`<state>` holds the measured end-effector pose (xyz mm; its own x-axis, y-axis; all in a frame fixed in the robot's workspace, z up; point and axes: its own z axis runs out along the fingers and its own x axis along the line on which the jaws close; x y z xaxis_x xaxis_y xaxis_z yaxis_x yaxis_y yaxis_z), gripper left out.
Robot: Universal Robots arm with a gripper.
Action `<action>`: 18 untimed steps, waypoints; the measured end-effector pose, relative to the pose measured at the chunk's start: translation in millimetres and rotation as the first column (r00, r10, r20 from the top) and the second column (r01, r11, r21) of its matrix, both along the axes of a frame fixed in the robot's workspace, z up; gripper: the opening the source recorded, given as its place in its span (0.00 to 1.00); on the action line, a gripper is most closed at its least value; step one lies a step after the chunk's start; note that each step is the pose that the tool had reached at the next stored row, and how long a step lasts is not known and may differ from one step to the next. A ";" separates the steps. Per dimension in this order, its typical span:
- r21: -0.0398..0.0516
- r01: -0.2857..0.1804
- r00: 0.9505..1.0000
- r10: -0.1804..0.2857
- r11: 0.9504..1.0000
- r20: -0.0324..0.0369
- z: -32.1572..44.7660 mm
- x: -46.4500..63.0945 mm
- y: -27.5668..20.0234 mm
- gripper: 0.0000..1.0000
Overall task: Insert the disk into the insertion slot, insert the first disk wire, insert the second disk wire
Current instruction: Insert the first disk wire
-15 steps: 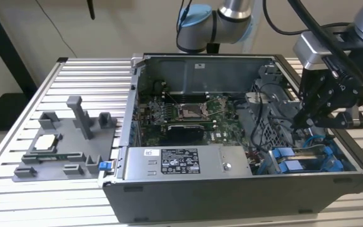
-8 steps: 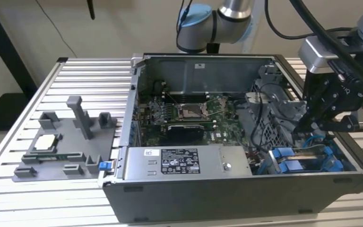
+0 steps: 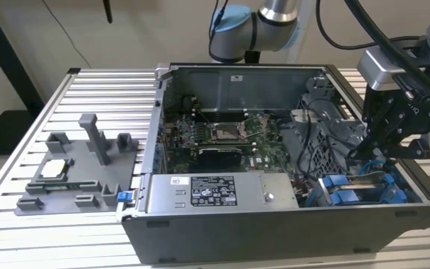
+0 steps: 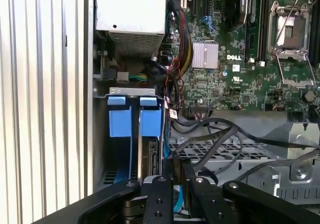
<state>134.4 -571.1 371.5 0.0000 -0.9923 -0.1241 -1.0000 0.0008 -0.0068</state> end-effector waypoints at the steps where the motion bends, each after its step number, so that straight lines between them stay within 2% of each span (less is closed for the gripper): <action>1: -0.002 0.000 1.000 0.000 1.000 0.001 0.0 0.0 0.0 0.00; 5: -0.004 0.000 1.000 0.000 1.000 0.001 0.1 0.0 0.0 0.00; 6: -0.011 0.000 1.000 0.000 1.000 0.001 0.1 0.0 0.1 0.00; 8: -0.042 0.000 1.000 0.000 0.999 0.001 0.0 0.0 0.4 0.00; 9: -0.054 0.000 1.000 0.000 0.999 0.001 -0.2 0.0 0.4 0.00; 10: -0.062 0.000 1.000 0.000 0.998 0.001 -0.4 0.2 0.4 0.00; 18: -0.066 0.000 1.000 0.000 0.998 0.001 -3.6 7.3 0.4 0.00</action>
